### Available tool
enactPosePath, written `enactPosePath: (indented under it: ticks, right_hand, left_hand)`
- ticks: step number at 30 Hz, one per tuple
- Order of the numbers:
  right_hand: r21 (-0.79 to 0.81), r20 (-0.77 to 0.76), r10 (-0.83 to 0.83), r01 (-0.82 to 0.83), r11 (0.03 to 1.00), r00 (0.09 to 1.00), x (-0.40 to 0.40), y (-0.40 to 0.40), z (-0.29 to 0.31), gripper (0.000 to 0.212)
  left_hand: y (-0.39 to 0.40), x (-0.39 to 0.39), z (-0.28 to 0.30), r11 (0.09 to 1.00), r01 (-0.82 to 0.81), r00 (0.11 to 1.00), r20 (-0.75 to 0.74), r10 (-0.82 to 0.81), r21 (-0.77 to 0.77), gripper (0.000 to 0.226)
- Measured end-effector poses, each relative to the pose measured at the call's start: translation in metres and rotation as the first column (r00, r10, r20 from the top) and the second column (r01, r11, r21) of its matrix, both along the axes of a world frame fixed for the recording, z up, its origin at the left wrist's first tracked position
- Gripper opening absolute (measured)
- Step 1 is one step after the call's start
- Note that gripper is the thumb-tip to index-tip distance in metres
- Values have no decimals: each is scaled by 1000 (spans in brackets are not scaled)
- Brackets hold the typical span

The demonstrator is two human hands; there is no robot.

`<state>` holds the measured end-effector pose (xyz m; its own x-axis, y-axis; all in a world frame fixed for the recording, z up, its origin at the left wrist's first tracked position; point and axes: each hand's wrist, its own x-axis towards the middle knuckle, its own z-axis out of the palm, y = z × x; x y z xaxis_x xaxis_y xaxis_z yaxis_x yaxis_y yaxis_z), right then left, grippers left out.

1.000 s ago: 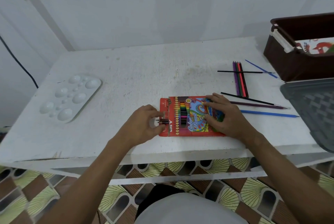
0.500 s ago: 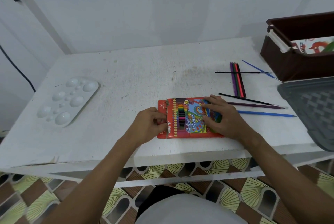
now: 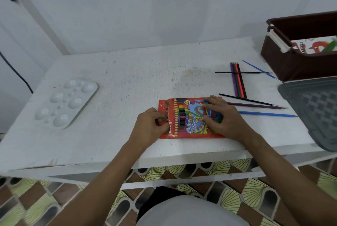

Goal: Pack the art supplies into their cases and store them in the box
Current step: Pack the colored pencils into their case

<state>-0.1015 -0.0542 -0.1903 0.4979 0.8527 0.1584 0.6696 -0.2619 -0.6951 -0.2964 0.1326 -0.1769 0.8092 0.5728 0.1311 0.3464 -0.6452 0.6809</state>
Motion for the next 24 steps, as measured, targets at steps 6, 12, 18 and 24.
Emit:
enactPosePath:
  ticks: [6, 12, 18, 24]
  right_hand:
    - [5, 12, -6, 6, 1000, 1000, 0, 1, -1, 54]
    - [-6, 15, 13, -13, 1000, 1000, 1, 0, -1, 51]
    - [-28, 29, 26, -25, 999, 999, 3, 0, -3, 50]
    - [-32, 20, 27, -26, 999, 999, 4, 0, -2, 59]
  left_hand:
    - [14, -4, 6, 1000, 19, 996, -86, -21, -18, 21]
    - [14, 3, 9, 993, 113, 986, -122, -118, -45, 18]
    - [25, 6, 16, 987, 146, 961, -227, -157, -64, 19]
    - [38, 34, 32, 995, 92, 985, -142, -94, -25, 27]
